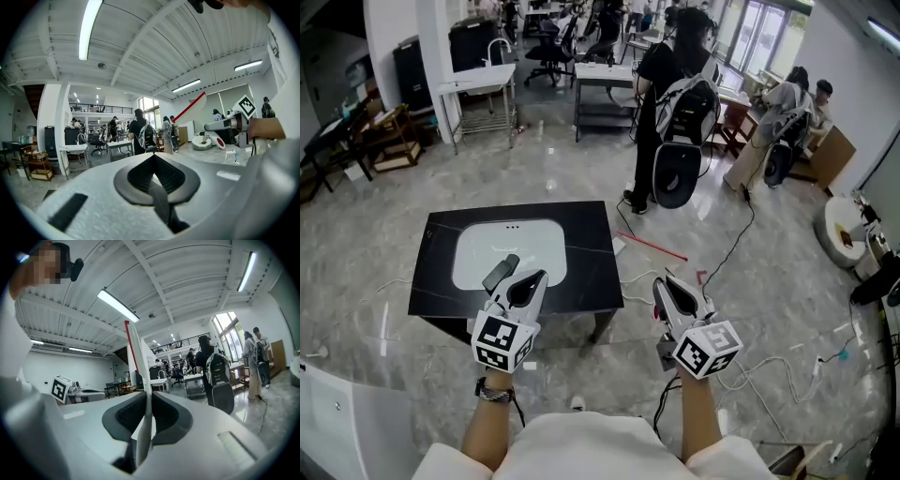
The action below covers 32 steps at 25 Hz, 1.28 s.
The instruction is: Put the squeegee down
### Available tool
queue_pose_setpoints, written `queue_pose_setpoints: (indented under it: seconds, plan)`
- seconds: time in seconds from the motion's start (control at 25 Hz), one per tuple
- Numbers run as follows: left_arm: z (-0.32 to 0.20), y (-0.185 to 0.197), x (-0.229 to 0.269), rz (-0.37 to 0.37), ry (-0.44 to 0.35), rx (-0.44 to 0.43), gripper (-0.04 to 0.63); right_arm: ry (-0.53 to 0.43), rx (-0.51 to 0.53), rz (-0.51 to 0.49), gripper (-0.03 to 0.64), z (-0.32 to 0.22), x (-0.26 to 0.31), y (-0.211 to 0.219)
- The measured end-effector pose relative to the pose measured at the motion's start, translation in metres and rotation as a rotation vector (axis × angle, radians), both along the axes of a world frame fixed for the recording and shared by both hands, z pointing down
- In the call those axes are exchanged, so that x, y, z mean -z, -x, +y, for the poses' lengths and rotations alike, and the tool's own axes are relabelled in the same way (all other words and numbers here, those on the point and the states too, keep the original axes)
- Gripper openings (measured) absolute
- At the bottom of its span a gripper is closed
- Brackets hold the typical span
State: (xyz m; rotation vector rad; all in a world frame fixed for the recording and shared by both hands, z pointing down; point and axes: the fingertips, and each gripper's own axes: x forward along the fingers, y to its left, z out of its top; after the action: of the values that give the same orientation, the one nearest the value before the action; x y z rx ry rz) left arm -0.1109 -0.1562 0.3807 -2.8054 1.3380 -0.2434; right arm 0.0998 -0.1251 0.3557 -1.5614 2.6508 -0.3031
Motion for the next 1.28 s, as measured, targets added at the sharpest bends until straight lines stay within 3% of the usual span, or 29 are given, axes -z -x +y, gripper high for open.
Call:
queue_pose_setpoints:
  seconds: [0.48, 0.84, 1.28]
  plan:
    - [-0.043, -0.001, -0.023, 0.019, 0.053, 0.019, 0.000, 0.066, 0.008, 0.002, 0.043, -0.047, -0.021, -0.008]
    - [-0.124, -0.003, -0.035, 0.012, 0.050, 0.124, 0.000, 0.087, 0.122, -0.005, 0.043, -0.157, -0.044, -0.016]
    - [-0.223, -0.020, -0.065, -0.001, 0.123, 0.235, 0.000, 0.219, 0.289, 0.000, 0.043, -0.296, -0.101, -0.019]
